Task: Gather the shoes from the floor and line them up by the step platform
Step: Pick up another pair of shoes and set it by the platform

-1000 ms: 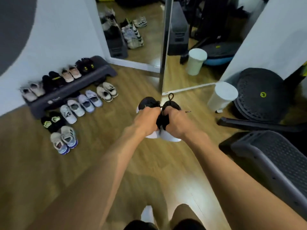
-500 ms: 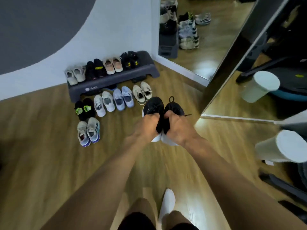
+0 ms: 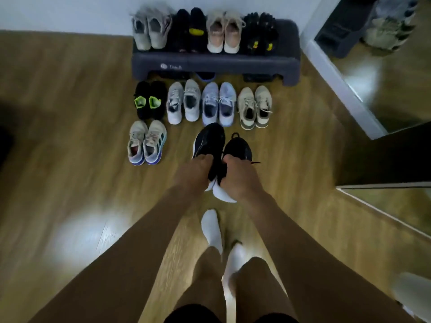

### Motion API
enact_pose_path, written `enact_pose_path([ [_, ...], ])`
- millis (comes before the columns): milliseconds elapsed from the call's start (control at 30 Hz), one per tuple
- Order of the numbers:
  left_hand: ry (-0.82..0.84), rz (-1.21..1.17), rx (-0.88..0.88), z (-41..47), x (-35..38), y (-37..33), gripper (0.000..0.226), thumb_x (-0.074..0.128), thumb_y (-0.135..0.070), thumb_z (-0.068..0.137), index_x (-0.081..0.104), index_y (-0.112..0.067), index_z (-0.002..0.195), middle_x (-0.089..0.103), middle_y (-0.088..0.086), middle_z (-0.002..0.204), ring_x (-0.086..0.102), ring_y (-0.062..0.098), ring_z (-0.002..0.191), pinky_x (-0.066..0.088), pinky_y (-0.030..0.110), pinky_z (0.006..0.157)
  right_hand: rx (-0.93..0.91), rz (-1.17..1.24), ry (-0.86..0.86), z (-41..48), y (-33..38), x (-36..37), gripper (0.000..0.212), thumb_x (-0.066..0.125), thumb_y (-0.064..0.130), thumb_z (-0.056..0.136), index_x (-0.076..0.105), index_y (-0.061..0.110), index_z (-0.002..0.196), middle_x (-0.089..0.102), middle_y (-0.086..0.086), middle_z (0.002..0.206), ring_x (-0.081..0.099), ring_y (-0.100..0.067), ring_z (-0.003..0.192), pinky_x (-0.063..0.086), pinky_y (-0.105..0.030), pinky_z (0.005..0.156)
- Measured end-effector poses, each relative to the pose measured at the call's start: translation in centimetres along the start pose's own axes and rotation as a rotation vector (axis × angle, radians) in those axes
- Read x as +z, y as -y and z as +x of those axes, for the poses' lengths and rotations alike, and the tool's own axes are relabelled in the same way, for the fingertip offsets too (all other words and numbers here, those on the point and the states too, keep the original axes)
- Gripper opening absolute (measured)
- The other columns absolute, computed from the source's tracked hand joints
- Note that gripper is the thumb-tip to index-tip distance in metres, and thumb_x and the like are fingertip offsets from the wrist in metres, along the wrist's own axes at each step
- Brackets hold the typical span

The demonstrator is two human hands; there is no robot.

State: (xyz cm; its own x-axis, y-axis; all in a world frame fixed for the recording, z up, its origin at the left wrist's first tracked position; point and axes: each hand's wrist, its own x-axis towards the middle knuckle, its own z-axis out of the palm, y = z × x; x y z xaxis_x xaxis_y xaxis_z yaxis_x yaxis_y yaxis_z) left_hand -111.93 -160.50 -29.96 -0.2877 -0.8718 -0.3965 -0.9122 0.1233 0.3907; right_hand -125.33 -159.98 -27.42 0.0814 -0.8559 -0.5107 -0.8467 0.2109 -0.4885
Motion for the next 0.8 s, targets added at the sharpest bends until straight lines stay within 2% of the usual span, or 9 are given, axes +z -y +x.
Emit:
enact_pose_path([
  [100,0.041,-0.006,-0.092,4.6,2.9,4.7,0.029,0.056,-0.028,0.089,0.052,-0.004,0.107,0.057,0.011,0.107,0.059,0.034,0.088,0.045,0.04,0.068,-0.045,-0.049,0.07,7.2,-0.3,3.4,0.012,0.056,0.012,0.087,0.056,0.01,0.099,0.063,-0.007,0.096,0.052,-0.019,0.082,0.039,-0.028,0.072],
  [233,0.099,0.015,-0.198,10.5,6.3,10.5,0.032,0.054,-0.029,0.091,0.05,-0.004,0.111,0.055,0.011,0.112,0.058,0.035,0.093,0.044,0.04,0.073,-0.116,-0.088,0.159,16.2,-1.4,8.6,0.015,0.055,0.013,0.089,0.058,0.007,0.102,0.065,-0.011,0.101,0.059,-0.026,0.096,0.039,-0.027,0.077],
  [367,0.142,-0.011,-0.263,15.9,9.6,16.2,0.03,0.052,-0.019,0.09,0.05,-0.001,0.115,0.054,0.016,0.116,0.058,0.035,0.098,0.047,0.041,0.077,-0.235,-0.152,0.219,24.1,-2.7,14.3,0.017,0.05,0.011,0.09,0.058,0.004,0.102,0.064,-0.014,0.103,0.058,-0.029,0.1,0.038,-0.03,0.08],
  [533,0.2,-0.025,-0.273,21.7,14.8,23.1,0.031,0.055,-0.013,0.088,0.051,-0.004,0.118,0.054,0.016,0.116,0.056,0.035,0.102,0.046,0.043,0.082,-0.22,-0.201,0.25,32.2,-4.7,21.2,0.014,0.053,0.014,0.09,0.059,0.008,0.101,0.064,-0.013,0.102,0.06,-0.028,0.098,0.038,-0.027,0.073],
  [667,0.162,-0.023,-0.267,25.7,19.7,27.9,0.033,0.055,-0.015,0.088,0.05,-0.001,0.118,0.053,0.018,0.115,0.057,0.037,0.098,0.043,0.04,0.072,-0.255,-0.279,0.209,38.0,-5.6,26.4,0.017,0.051,0.015,0.09,0.059,0.008,0.103,0.065,-0.01,0.103,0.059,-0.026,0.1,0.039,-0.028,0.078],
  [800,0.096,0.004,-0.289,28.1,24.0,31.9,0.032,0.05,-0.015,0.091,0.049,-0.004,0.12,0.05,0.017,0.115,0.057,0.039,0.089,0.033,0.035,0.062,-0.239,-0.271,0.181,41.9,-6.0,31.3,0.02,0.053,0.021,0.09,0.058,0.008,0.104,0.064,-0.01,0.094,0.058,-0.025,0.09,0.035,-0.03,0.068],
])
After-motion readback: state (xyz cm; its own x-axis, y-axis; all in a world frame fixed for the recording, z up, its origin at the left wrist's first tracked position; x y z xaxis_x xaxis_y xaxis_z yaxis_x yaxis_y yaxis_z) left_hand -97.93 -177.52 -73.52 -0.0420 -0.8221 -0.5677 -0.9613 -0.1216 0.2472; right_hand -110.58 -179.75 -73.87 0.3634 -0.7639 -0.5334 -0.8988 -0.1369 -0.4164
